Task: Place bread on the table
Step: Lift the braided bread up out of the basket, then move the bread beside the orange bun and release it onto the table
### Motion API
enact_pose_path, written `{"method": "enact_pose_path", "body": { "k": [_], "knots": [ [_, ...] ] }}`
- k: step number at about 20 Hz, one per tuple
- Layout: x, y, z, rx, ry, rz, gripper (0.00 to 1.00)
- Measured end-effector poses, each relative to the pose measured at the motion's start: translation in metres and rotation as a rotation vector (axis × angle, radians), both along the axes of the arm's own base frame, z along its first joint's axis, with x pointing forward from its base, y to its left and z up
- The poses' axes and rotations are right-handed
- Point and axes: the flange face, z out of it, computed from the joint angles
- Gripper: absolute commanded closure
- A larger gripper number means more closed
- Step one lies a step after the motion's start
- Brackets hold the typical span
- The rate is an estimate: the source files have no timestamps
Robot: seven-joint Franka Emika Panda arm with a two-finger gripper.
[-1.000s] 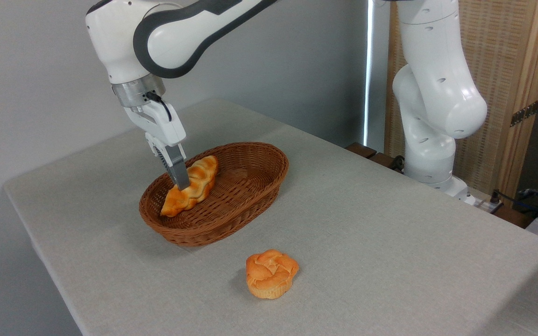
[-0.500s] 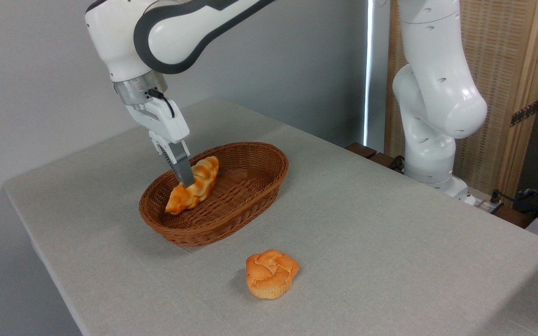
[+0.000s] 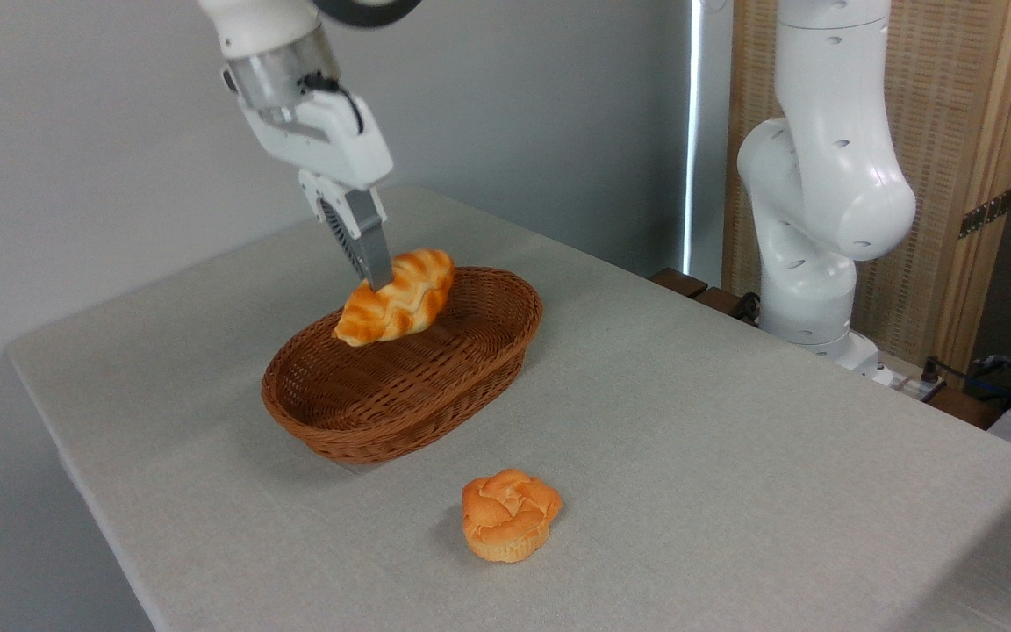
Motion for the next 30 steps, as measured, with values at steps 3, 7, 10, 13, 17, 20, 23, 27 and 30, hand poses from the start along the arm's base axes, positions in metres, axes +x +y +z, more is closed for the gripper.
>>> {"method": "enact_pose_path", "body": {
  "k": [3,7,10,13,17,20,23,27,30],
  "knots": [
    [0.003,0.037,0.022,-0.015,-0.016,0.007,1.0],
    [0.007,0.085,0.026,-0.026,0.022,-0.044,1.0],
    [0.01,0.123,0.02,-0.028,0.064,-0.093,1.0],
    [0.012,0.145,0.015,-0.007,0.08,-0.143,0.94],
    [0.012,0.163,0.0,0.025,0.115,-0.18,0.38],
    [0.012,0.166,-0.003,0.037,0.125,-0.199,0.0],
    [0.013,0.174,-0.005,0.063,0.131,-0.191,0.0],
    [0.013,0.188,-0.006,0.065,0.133,-0.167,0.0],
    [0.013,0.192,-0.006,0.064,0.134,-0.161,0.0]
  ]
}}
